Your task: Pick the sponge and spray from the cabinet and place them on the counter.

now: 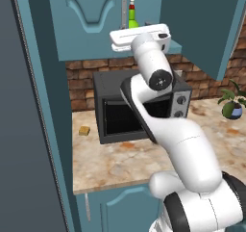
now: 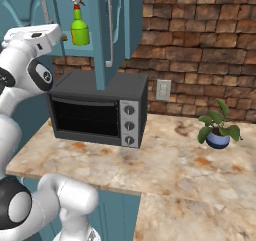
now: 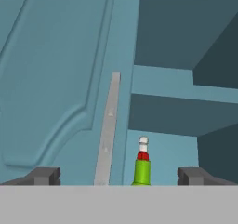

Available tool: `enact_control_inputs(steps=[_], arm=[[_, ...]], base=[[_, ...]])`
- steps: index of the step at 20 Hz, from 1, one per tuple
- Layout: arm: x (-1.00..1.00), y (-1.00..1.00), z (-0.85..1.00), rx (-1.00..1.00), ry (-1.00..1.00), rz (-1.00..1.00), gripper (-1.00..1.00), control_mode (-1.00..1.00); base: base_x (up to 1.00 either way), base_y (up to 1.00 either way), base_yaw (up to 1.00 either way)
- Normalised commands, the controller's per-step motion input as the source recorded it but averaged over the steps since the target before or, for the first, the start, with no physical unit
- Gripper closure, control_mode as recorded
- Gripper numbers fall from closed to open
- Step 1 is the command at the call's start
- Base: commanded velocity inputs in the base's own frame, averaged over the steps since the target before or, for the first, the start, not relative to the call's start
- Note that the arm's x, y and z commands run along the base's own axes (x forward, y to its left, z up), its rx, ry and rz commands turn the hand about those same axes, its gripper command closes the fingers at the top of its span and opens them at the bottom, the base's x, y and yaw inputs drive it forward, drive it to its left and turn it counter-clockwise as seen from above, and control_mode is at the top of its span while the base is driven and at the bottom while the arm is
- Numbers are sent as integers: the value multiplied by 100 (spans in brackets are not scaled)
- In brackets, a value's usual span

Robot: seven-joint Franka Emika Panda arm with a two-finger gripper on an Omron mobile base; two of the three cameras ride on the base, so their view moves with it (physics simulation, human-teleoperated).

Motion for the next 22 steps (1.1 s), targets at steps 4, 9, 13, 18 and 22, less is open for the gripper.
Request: enact_control_inputs(steps=[4, 9, 13, 18, 22], arm=[[6, 12, 2, 0, 6, -5, -100, -100], [0, 16, 1, 0, 2, -4, -100, -100], [5, 13, 2, 0, 0, 0, -100, -100], [33, 0, 0, 0, 2, 0, -100, -100], [46, 0, 0, 0, 2, 0, -100, -100]], base=[[0, 0, 0], [0, 0, 0], [0, 0, 0], [0, 0, 0], [0, 0, 0]])
